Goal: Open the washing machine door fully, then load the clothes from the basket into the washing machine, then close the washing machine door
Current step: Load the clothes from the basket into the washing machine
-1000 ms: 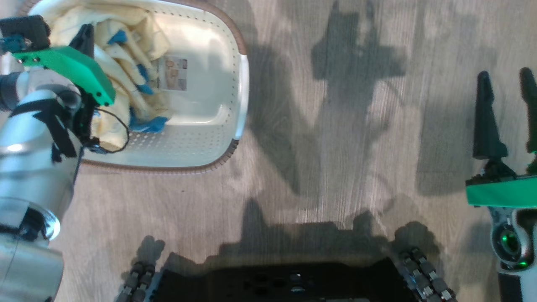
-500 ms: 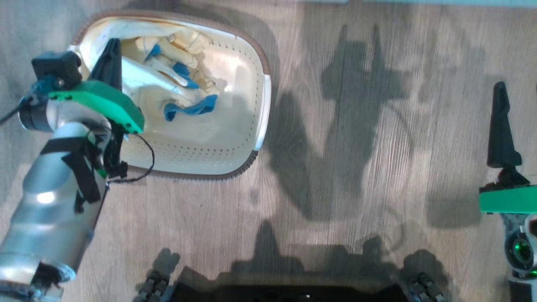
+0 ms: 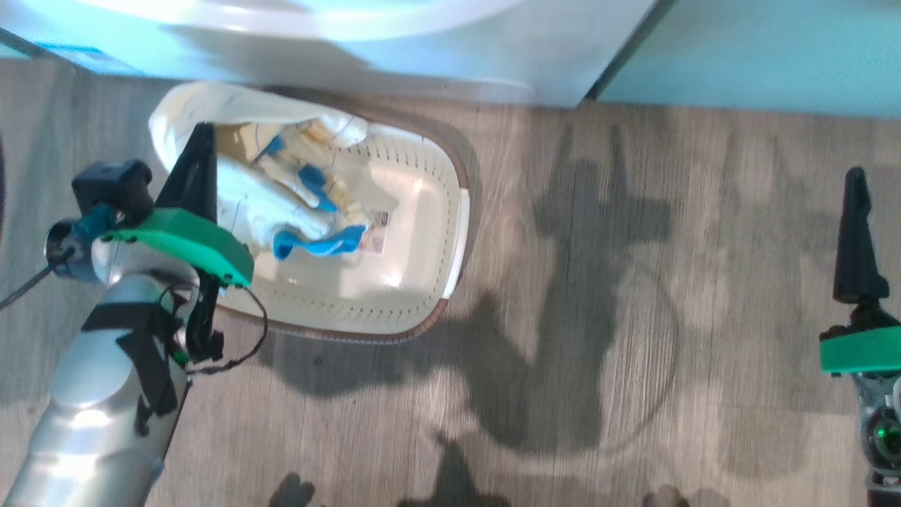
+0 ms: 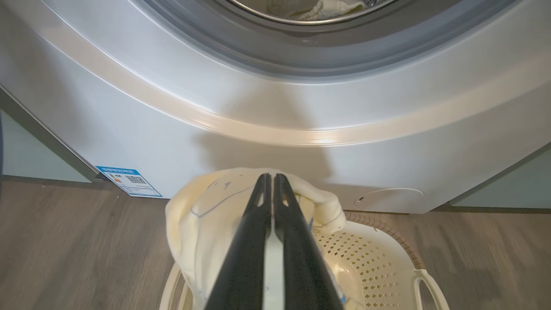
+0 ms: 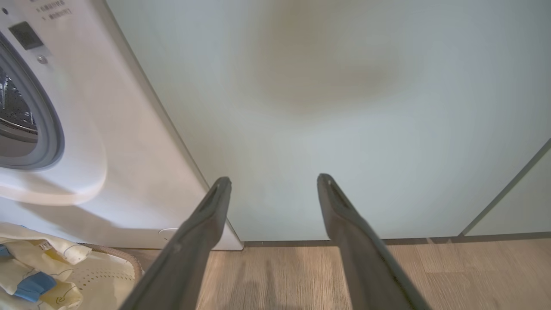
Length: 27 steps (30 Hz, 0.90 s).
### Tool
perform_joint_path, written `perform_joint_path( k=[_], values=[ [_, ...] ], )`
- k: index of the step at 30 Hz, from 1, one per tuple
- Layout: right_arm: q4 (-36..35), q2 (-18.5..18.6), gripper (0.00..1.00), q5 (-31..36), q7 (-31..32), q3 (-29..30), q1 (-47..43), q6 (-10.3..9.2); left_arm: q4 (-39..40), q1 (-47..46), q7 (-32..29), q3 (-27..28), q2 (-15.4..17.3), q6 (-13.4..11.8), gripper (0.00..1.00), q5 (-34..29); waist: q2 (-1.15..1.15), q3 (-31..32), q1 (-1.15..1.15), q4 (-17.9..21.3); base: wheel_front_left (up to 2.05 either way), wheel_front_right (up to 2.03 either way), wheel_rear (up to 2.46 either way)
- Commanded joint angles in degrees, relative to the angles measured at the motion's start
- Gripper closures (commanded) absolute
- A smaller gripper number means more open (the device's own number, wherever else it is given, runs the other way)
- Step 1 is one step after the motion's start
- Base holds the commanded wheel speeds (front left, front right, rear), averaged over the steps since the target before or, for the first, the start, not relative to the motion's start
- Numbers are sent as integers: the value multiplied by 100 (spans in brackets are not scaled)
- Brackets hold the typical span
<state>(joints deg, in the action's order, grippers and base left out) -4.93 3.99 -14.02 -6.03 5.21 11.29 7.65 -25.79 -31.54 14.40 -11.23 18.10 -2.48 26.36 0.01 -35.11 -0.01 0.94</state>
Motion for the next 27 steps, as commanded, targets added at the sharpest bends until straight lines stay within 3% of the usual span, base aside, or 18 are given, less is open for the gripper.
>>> perform_joint_path(
  k=[1,14,27],
  values=[
    [-148,110,0,14,35,-91,-131,-16,223,106,60,258,235,-43,100,-65,-1,305,1,-38,0,0,0],
    [100,106,0,4,134,-100,-415,-16,875,899,52,455,428,-197,100,-127,-1,1392,1,-48,0,0,0],
    [230,92,0,-1,305,-222,-867,-16,1844,2018,-114,535,540,-561,100,-141,-1,2347,1,-84,0,0,0]
  ],
)
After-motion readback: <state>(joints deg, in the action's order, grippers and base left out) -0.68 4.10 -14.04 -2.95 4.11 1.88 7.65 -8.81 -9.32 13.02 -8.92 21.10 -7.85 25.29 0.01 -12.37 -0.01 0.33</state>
